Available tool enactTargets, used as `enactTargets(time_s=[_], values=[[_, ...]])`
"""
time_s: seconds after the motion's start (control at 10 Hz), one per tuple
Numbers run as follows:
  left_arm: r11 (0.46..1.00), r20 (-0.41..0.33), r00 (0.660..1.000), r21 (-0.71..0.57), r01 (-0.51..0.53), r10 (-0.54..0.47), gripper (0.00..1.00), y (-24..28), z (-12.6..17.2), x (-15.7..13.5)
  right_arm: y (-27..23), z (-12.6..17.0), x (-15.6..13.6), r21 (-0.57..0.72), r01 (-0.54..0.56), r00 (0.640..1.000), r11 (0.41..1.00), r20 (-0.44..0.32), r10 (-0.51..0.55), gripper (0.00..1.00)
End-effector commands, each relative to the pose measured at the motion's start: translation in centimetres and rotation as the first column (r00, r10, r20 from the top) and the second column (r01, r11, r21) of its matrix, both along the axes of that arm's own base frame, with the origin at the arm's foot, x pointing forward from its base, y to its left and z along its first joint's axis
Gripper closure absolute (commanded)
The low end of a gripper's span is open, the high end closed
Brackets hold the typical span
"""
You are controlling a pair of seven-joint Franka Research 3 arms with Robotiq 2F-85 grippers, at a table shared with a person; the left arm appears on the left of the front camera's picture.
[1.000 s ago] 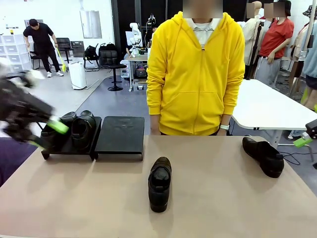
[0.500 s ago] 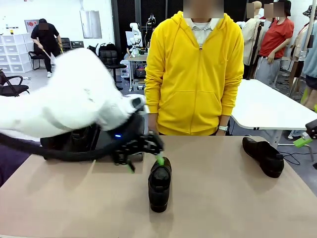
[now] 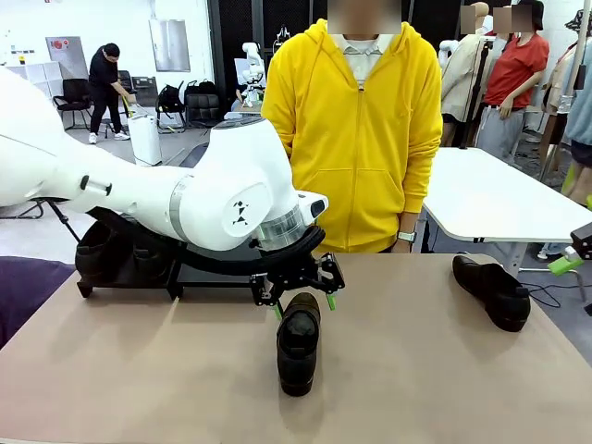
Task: Organize the shoes by placing them on the stand.
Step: Place the Shoe from the middle of the table onto the Shoes Stand.
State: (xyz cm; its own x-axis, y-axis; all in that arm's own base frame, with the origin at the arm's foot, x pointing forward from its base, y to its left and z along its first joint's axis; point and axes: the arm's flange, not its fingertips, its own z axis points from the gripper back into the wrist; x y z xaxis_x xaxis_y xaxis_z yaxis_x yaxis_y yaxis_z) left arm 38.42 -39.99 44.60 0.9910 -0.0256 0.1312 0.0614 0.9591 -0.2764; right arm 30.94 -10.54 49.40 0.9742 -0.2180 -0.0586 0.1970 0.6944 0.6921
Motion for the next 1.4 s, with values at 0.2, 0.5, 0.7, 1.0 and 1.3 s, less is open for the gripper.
enactTargets(time_s=[0.2,0.5,0.7,1.0,1.3], values=[[1.0,-0.031,0.999,0.023,0.018,-0.018,0.0,-1.2,-1.1,0.6,-0.3,0.1,-0.1,-0.003,-0.016,1.0,1.0,0.007,0.016,0.0],[0.998,0.002,1.0,0.057,-0.005,0.005,0.0,-3.5,-3.8,2.7,-0.3,0.1,-0.1,-0.003,-0.016,1.0,1.0,0.007,0.016,0.0],[0.996,-0.046,0.999,0.087,-0.015,0.02,0.0,-4.2,-6.0,3.6,-0.3,0.1,-0.1,-0.003,-0.016,1.0,1.0,0.007,0.016,0.0],[0.99,-0.09,0.996,0.138,0.001,0.012,0.0,-5.3,-8.4,4.2,-0.3,0.1,-0.1,-0.003,-0.016,1.0,1.0,0.007,0.016,0.0],[0.98,-0.114,0.993,0.197,-0.013,0.036,0.98,-5.8,-9.3,4.4,-0.3,0.1,-0.1,-0.003,-0.016,1.0,1.0,0.007,0.016,0.0]])
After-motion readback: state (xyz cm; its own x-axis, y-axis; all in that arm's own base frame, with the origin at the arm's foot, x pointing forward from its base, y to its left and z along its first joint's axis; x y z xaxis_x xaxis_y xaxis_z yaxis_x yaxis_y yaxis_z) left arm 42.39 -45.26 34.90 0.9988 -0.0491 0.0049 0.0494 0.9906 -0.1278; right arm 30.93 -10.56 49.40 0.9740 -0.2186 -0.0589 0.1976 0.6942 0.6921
